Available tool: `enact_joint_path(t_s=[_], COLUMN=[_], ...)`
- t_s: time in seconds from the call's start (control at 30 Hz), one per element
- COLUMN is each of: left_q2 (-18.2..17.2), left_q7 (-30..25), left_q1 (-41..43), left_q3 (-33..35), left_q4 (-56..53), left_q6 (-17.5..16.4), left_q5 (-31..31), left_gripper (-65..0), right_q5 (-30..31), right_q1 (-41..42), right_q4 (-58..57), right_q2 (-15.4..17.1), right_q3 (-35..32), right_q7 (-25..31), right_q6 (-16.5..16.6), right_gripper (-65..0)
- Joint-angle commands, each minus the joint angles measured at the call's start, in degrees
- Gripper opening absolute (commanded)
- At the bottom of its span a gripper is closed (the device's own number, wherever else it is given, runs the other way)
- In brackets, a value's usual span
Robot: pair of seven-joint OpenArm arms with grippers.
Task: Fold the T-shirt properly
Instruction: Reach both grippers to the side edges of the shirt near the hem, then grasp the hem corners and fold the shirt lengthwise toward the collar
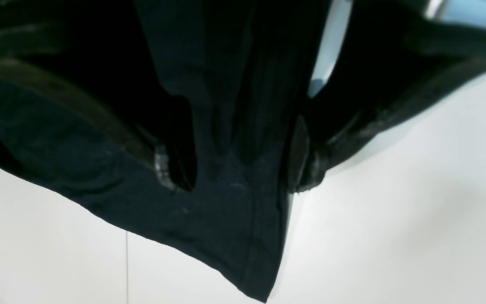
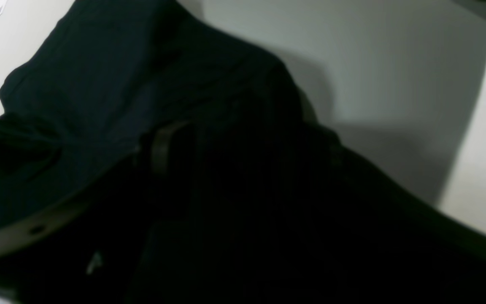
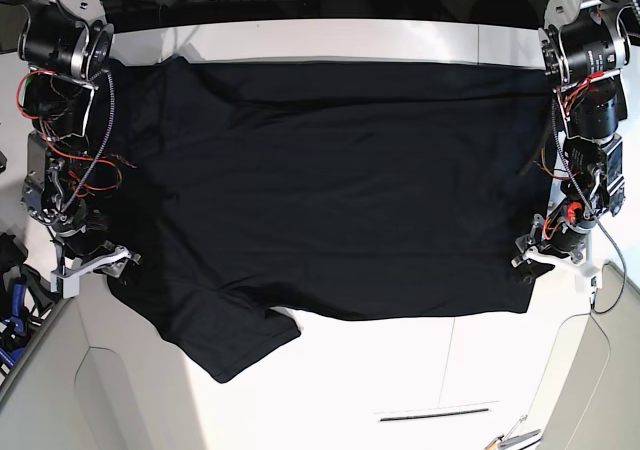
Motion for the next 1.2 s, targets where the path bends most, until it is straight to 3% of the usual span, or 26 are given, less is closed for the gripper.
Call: enact_joint_path(t_s=[0.0,0.17,0.27,0.33,0.4,0.47,0.5,0.57,0.67,0.87,1.17], left_q2=[-0.5,-0.5,-0.5,-0.5,-0.5,-0.5,-0.5,-0.6,-1.4,-5.4,-9.9], left_q7=[1.6,2.1,2.4,2.4,2.2,2.2,2.2,2.8,5.8,15.9,34.1], left_q1=[-1.1,-1.0,-1.1,-1.1,-1.1,-1.1,-1.2,-1.7,-3.5,-5.4,-5.1], left_q3=[0.0,0.0,0.0,0.0,0.0,0.0,0.0,0.0,0.0,0.0,0.0], left_q4=[0.5,0.5,0.5,0.5,0.5,0.5,0.5,0.5,0.5,2.9,7.5], left_q6=[-0.2,-0.2,-0.2,-0.2,-0.2,-0.2,-0.2,-0.2,-2.3,-10.1,-10.4], left_q5=[0.4,0.8,0.8,0.7,0.8,0.8,0.8,0.8,0.7,-7.5,-21.2], left_gripper=[-29.8,-30.8,-41.6,-51.8,-59.5,-65.0,-65.0,-65.0,-65.0,-65.0,-65.0], right_q5=[0.5,0.7,0.7,0.5,0.4,0.4,0.4,0.5,1.8,6.4,15.3], right_q1=[1.6,2.4,2.2,2.0,2.0,2.0,2.1,2.1,2.1,1.5,-3.4], right_q4=[1.0,1.6,1.6,1.6,1.6,1.6,1.6,1.6,2.9,10.1,20.7], right_q2=[0.7,1.6,1.4,1.3,1.3,1.3,1.3,1.6,1.9,3.4,7.6], right_q3=[0.1,0.1,0.0,0.0,0.0,0.0,0.0,0.0,0.0,0.0,0.1], right_q7=[-0.1,1.0,0.9,0.9,0.9,0.9,0.9,0.9,0.3,-11.0,-19.5], right_q6=[-0.4,-0.4,-0.4,0.1,0.9,2.1,3.0,5.6,5.8,6.1,6.1], right_gripper=[-27.0,-27.0,-28.7,-36.8,-49.0,-63.4,-65.0,-65.0,-65.0,-65.0,-65.0])
